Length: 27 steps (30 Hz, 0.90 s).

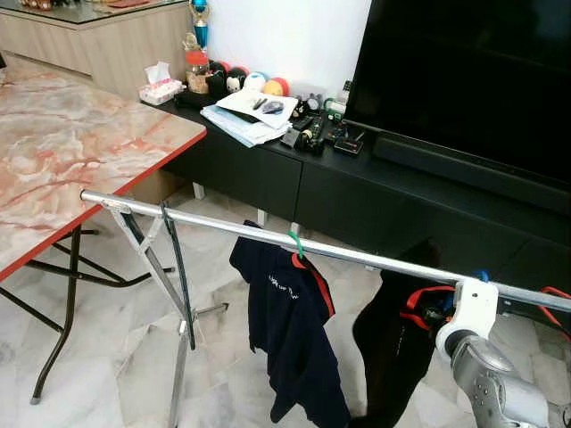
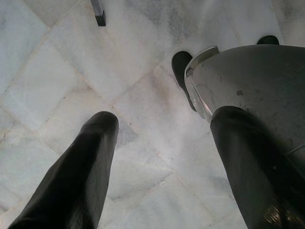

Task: Hang hanger

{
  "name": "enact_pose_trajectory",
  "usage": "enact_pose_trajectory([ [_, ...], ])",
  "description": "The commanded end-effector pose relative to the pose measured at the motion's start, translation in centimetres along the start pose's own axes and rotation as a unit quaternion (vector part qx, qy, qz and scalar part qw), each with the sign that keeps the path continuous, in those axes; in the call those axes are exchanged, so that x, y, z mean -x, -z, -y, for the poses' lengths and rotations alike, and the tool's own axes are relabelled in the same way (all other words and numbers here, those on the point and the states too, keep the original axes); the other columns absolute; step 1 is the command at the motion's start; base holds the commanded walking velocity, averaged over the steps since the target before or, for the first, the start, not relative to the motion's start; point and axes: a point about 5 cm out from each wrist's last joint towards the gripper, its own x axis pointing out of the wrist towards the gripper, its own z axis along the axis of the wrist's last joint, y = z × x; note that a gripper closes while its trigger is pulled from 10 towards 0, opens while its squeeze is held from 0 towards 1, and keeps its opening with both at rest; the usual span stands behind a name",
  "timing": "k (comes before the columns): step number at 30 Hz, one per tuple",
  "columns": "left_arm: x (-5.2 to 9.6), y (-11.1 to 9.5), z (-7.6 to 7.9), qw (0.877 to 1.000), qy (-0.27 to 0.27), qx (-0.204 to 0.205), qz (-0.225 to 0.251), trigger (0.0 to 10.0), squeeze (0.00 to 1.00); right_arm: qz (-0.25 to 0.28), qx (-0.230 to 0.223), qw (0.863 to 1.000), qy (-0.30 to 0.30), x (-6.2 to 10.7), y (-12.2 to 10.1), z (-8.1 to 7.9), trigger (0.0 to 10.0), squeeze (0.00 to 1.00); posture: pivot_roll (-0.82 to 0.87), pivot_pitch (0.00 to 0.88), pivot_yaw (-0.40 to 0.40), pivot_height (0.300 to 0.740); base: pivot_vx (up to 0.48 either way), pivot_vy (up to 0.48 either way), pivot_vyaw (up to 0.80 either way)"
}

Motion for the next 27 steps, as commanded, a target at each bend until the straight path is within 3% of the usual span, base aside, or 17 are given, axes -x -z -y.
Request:
enact_pose_trajectory([
  [1, 0.0, 1.3, 1.0, 0.999, 0.022, -0.007, -0.029, 10.0, 0.00, -0.010, 0.003, 1.000, 0.007, -0.3, 0.3, 0.3, 10.0, 0.00, 0.01, 0.070, -0.061, 0.740, 0.000, 0.000, 0.00],
  [7, 0.0, 1.3, 1.0, 0.999, 0.022, -0.007, -0.028, 10.0, 0.00, 0.007, 0.001, 0.999, 0.035, -1.0, -0.1, 0.9, 10.0, 0.00, 0.01, 0.069, -0.059, 0.740, 0.000, 0.000, 0.00],
  [18, 0.0, 1.2, 1.0, 0.999, 0.021, -0.006, -0.025, 10.0, 0.00, 0.042, -0.005, 0.999, 0.030, -1.7, -1.4, 0.4, 10.0, 0.00, 0.02, 0.072, -0.056, 0.740, 0.000, 0.000, 0.00],
  [27, 0.0, 1.2, 1.0, 0.999, 0.022, -0.007, -0.025, 10.0, 0.00, 0.034, -0.002, 0.998, 0.051, -1.0, -0.9, 0.8, 10.0, 0.00, 0.01, 0.074, -0.057, 0.740, 0.000, 0.000, 0.00],
])
